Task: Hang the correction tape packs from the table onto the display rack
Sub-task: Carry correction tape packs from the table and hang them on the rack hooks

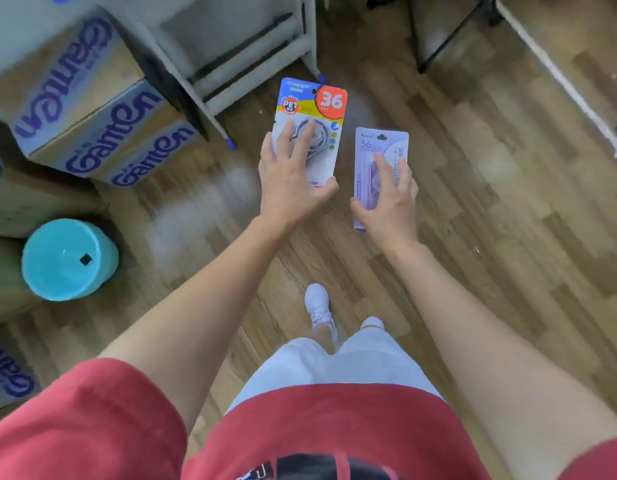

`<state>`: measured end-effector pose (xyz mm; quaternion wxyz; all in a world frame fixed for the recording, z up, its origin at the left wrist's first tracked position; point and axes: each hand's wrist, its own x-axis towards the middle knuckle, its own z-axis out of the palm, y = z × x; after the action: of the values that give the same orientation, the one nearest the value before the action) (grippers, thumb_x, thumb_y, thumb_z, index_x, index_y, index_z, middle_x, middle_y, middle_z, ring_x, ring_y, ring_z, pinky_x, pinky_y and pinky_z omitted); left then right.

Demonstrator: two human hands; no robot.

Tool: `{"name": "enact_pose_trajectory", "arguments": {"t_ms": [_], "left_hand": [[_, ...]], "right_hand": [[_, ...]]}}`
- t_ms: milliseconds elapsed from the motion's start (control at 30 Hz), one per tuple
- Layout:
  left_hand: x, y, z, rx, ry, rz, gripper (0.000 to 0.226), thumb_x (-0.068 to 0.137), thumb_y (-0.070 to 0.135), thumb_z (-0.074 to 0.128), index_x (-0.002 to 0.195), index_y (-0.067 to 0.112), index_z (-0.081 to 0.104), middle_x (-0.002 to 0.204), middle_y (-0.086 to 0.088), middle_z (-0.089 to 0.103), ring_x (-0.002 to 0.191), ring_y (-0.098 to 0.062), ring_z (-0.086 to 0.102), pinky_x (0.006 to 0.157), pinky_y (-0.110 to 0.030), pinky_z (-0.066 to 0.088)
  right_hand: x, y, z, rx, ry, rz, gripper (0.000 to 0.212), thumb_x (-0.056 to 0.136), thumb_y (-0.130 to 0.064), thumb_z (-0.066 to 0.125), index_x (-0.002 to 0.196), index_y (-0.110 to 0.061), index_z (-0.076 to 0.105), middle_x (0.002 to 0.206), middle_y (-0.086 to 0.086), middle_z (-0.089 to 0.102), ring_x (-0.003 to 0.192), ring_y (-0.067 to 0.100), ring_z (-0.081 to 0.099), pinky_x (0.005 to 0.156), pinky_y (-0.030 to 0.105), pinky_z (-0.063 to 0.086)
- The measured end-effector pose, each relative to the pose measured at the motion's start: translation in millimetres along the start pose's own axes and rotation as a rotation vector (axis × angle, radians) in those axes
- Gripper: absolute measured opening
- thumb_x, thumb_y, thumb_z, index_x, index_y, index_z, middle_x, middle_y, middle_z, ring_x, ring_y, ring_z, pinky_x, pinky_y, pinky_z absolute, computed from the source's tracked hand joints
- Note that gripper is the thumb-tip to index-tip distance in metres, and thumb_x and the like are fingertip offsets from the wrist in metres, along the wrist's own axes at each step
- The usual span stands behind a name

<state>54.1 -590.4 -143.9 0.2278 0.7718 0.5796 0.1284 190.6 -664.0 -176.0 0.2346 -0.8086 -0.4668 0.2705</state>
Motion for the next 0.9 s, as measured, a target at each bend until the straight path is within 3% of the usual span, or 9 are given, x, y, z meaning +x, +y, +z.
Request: {"name": "enact_pose_trajectory", "arguments": {"t_ms": [367,733,900], "left_hand": [[-112,154,115,-0.030,-0.215,0.417,0.076,0.074,0.032,0.065,0.143,0.012,0.040,0.149,-0.012,0.031,0.136,-0.042,0.024,0.111,-0.046,0.022],[-209,274,217,-0.076,-0.480,0.681,0.078,0.074,0.031,0.069,0.144,0.011,0.039,0.151,-0.013,0.030,0.138,-0.045,0.019,0.114,-0.047,0.019],[-220,326,251,-0.089,-0.574,0.791,0.077,0.075,0.033,0.065,0.144,0.010,0.039,0.150,-0.015,0.030,0.138,-0.045,0.020,0.112,-0.049,0.021]], "right_hand": [[-136,166,-99,0.071,0.293,0.383,0.075,0.082,-0.026,0.066,0.147,-0.018,0.030,0.154,0.018,0.016,0.133,0.037,0.024,0.106,0.034,0.021],[-241,293,-170,0.117,0.526,0.711,0.075,0.082,-0.028,0.066,0.147,-0.018,0.030,0.154,0.017,0.015,0.135,0.036,0.023,0.108,0.038,0.024],[-265,330,-199,0.118,0.670,0.842,0.073,0.084,-0.027,0.065,0.147,-0.018,0.031,0.154,0.014,0.015,0.136,0.030,0.022,0.104,0.030,0.023]]}}
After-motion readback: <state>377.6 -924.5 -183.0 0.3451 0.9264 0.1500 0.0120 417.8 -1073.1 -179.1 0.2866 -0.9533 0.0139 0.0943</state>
